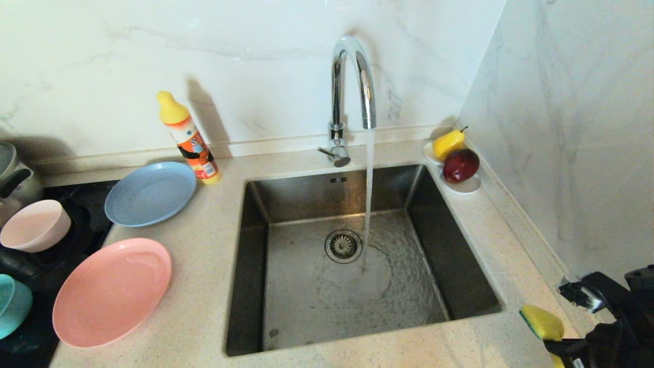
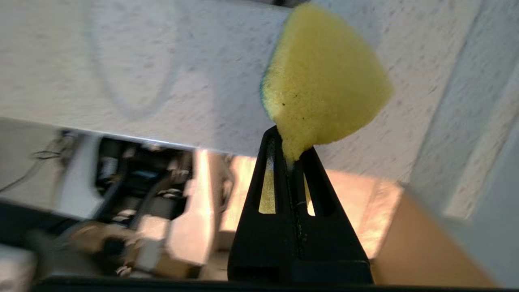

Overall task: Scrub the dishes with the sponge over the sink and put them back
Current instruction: Put down the sponge

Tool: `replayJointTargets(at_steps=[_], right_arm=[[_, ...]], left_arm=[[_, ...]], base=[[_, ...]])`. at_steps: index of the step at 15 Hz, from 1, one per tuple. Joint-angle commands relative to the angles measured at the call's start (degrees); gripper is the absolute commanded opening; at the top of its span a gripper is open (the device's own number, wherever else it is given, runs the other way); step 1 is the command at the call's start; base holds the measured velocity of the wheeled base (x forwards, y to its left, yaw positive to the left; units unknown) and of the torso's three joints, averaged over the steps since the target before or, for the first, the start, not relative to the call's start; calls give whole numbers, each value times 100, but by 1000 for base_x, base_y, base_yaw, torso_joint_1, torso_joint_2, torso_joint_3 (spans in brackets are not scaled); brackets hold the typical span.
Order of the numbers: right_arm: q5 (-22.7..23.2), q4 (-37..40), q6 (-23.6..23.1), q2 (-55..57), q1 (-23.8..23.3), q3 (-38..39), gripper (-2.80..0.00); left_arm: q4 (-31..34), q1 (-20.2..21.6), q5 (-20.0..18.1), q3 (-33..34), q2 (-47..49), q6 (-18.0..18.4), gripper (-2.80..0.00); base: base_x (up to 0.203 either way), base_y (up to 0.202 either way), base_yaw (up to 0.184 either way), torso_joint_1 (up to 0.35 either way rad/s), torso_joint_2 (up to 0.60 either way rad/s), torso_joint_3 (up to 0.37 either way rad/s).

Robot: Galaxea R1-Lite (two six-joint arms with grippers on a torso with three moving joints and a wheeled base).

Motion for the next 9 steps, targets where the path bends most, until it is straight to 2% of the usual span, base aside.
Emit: replayJointTargets(at_steps=[1,3,6,9], right_arm=[[-170,-378,-75,305,36,180,-280],[-330,-796,-243,597,182,347,-280],[-606,-1869,-579,1157,216,669,-280],[-867,-2504,-903,1613,204,722,-280]], left_arm=[[-2,3,-1,97,18,4,-280],[-2,6,-1,97,25,4,-280],[-2,-2,-1,97,25,4,-280],[-2,-3,-1,97,25,4,-280]], base=[[0,0,0,0,0,0],[0,0,0,0,0,0],[0,0,0,0,0,0],[0,0,0,0,0,0]])
